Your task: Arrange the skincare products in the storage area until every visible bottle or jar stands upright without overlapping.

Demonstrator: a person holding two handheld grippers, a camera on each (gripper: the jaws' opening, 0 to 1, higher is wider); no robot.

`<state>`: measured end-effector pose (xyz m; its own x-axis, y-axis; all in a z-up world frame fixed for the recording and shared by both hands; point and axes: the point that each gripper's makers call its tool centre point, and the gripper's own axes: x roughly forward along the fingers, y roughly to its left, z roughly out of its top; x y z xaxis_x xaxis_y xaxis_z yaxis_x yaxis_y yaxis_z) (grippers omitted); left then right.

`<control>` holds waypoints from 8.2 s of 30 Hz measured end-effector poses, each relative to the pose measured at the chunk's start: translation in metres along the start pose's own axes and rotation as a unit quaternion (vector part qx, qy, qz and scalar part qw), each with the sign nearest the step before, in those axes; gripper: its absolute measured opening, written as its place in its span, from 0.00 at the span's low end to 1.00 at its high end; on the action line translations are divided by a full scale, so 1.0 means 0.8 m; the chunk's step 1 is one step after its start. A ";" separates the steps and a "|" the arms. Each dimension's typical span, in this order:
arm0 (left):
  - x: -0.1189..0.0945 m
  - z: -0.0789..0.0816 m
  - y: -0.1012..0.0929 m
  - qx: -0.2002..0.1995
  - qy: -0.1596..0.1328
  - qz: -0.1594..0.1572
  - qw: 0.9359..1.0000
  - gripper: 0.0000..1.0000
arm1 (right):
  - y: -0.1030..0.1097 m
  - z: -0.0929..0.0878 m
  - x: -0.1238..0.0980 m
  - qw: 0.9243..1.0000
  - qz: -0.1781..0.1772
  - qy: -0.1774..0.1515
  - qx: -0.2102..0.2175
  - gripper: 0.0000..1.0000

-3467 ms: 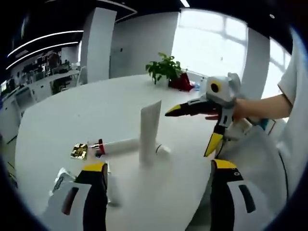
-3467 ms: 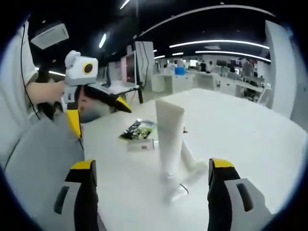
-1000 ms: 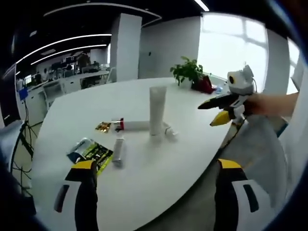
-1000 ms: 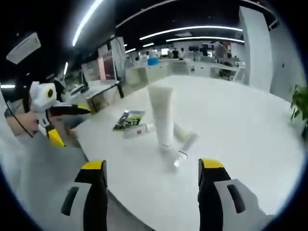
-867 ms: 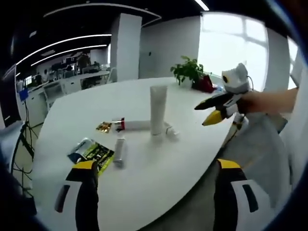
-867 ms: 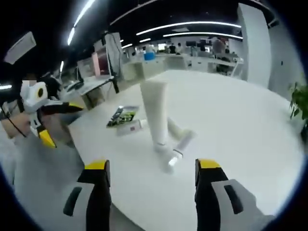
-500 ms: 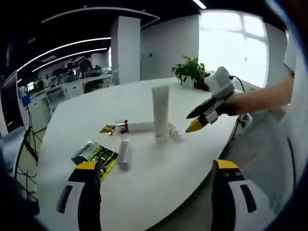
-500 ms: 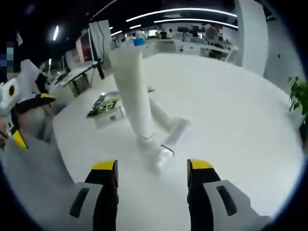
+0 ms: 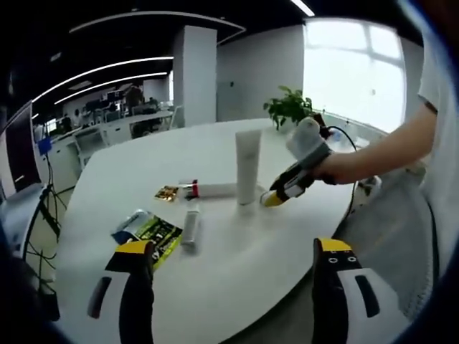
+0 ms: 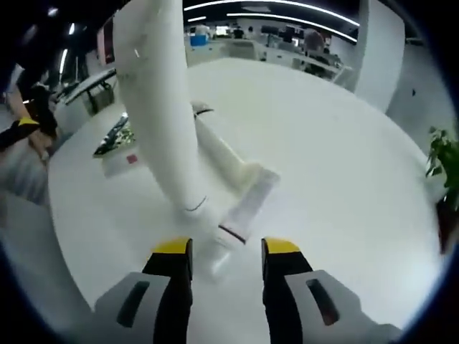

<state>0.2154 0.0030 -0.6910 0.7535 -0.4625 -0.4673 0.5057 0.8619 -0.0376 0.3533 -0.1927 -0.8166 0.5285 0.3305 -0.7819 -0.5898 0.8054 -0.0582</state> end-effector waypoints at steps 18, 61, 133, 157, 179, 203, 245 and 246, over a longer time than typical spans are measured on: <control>0.001 -0.005 0.000 0.011 0.013 0.001 1.000 0.82 | -0.050 -0.023 -0.003 0.998 -0.049 -0.001 -0.040 0.18; 0.007 0.014 -0.032 0.053 -0.001 -0.050 0.997 0.80 | -0.013 -0.040 -0.138 0.997 0.044 -0.049 -0.049 0.17; 0.062 0.046 -0.186 0.305 0.038 -0.281 0.909 0.27 | 0.123 0.005 -0.266 0.861 0.233 0.012 -0.452 0.18; 0.099 0.008 -0.138 0.251 0.063 -0.233 0.938 0.05 | 0.064 0.027 -0.259 0.944 0.208 -0.134 -0.217 0.24; 0.062 -0.048 -0.015 0.134 0.133 -0.116 0.975 0.31 | 0.077 0.011 -0.224 0.952 0.220 -0.130 -0.168 0.28; 0.072 -0.130 0.017 0.175 0.218 -0.102 0.955 0.45 | 0.116 0.001 -0.207 0.953 0.238 -0.126 -0.138 0.33; 0.070 -0.076 -0.017 0.310 0.194 -0.190 0.911 0.25 | 0.197 0.022 -0.148 0.902 0.281 -0.085 -0.316 0.38; 0.070 -0.075 -0.019 0.313 0.194 -0.192 0.910 0.25 | 0.200 0.023 -0.140 0.898 0.283 -0.083 -0.327 0.39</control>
<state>0.2245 -0.0235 -0.7695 0.3275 -0.4909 -0.8073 0.9318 0.3091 0.1900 0.2108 -0.0916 -0.7269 0.0823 0.7089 -0.7004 -0.9963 0.0424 -0.0742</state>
